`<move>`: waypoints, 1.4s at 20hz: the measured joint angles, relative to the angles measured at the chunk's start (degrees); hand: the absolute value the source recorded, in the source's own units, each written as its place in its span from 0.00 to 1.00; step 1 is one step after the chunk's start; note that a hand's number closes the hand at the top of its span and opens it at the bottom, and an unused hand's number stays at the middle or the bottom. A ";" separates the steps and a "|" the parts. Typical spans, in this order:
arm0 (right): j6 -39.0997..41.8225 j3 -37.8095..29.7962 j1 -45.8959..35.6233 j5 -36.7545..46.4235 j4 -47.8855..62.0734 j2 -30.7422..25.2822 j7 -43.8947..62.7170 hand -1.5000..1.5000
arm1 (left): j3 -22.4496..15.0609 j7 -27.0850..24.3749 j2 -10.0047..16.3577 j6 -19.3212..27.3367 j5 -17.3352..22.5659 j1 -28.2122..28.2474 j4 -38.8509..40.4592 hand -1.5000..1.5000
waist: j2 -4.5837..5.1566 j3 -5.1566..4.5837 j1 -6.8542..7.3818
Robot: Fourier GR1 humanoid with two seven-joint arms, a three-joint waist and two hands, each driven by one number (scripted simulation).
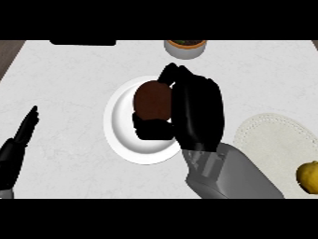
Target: Pick the cupcake from the placemat and place it in the plate
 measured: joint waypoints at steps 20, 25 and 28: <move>-32.89 9.33 -15.45 -28.94 43.41 0.33 -3.62 0.00 | -0.62 0.32 -0.74 -0.61 -1.35 -2.61 0.93 0.50 | 0.49 0.04 1.92; -42.55 9.88 -16.06 -30.61 44.46 0.26 -6.81 0.00 | -1.09 0.41 -1.70 -0.09 -1.78 -1.83 0.58 0.50 | 0.33 0.06 1.57; -48.64 8.39 -15.23 -29.27 44.21 0.22 -8.29 0.00 | -0.34 0.11 -1.43 -0.20 -1.33 -1.00 0.40 0.50 | 0.10 0.06 0.80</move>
